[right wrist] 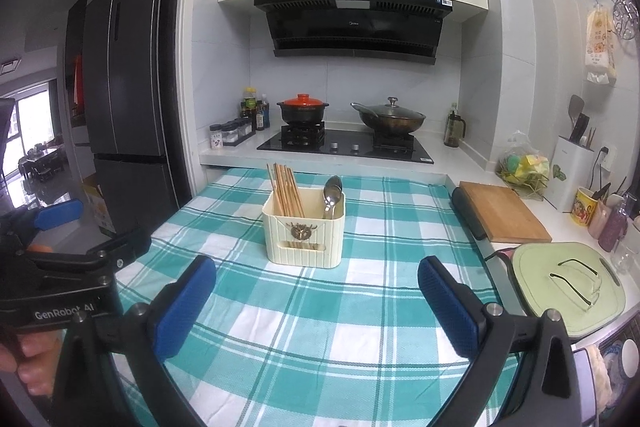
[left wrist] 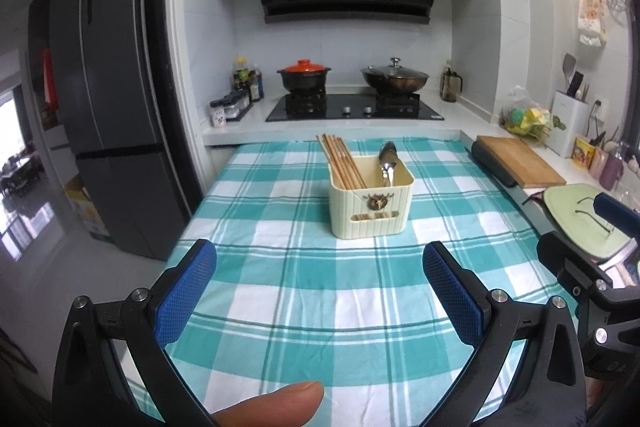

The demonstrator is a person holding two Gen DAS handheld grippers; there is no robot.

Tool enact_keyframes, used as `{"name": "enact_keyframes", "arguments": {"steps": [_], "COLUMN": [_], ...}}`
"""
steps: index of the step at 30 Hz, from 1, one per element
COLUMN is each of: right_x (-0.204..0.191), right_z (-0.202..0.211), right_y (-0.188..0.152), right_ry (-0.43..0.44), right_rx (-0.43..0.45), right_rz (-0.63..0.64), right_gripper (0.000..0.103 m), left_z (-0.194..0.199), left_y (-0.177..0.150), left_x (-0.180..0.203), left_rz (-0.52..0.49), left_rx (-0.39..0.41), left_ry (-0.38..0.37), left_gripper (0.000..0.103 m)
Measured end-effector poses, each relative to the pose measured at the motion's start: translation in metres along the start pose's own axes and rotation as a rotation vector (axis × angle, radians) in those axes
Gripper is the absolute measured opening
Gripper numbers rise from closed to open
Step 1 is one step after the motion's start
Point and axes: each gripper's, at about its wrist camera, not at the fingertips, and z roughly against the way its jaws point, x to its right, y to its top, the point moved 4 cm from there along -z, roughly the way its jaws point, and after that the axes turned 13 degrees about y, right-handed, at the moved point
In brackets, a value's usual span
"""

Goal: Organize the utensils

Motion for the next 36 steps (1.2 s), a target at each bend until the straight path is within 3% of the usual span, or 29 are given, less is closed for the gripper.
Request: {"name": "enact_keyframes", "arguments": {"steps": [36], "right_x": [-0.018], "right_z": [-0.001], "right_y": [0.003], "right_ry": [0.012], "right_rx": [-0.005], "right_rz": [0.036], "right_gripper": [0.103], "left_z": [-0.011], "left_y": [-0.008], "left_x": [-0.010], "left_rz": [0.015], "left_rx": [-0.031], "left_ry": [0.010], "left_gripper": [0.103]}}
